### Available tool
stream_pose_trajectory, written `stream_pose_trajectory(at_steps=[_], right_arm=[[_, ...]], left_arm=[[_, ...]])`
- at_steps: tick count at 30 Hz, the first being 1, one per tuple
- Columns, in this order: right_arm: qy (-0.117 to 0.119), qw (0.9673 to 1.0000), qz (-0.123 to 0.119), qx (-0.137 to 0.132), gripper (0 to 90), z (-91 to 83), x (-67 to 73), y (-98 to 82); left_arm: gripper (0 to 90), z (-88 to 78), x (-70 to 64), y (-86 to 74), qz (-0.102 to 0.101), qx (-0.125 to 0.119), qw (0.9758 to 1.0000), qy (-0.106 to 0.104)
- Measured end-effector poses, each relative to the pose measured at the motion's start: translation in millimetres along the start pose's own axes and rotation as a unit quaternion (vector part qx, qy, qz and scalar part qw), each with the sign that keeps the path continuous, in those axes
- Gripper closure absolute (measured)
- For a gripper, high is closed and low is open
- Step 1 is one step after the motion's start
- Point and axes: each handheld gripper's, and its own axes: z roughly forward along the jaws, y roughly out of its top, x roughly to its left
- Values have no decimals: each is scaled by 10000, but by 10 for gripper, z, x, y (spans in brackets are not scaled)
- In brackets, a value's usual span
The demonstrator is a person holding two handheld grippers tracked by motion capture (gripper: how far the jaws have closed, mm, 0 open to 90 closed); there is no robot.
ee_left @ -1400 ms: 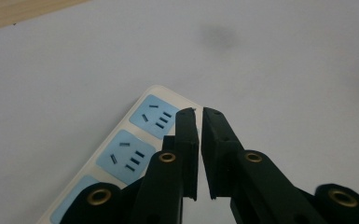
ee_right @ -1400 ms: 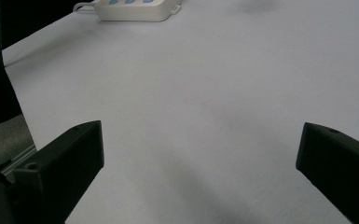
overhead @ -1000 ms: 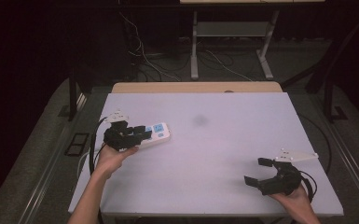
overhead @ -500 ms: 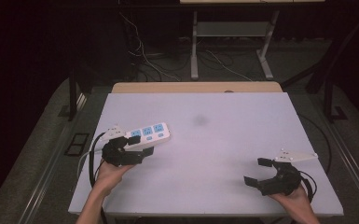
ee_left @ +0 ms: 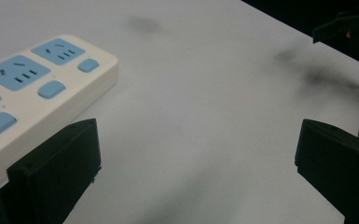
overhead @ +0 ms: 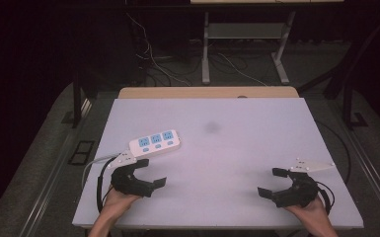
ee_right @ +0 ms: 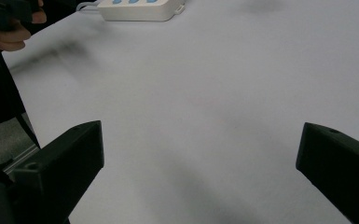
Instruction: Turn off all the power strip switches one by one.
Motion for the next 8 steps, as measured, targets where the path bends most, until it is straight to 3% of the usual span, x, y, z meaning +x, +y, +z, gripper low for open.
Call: stream_pose_trajectory(at_steps=[8], right_arm=[[4, 10000, -25, 19, 6, 6, 9, -2]], left_arm=[[0, 14, -24, -112, 18, 109, 9999, -124]])
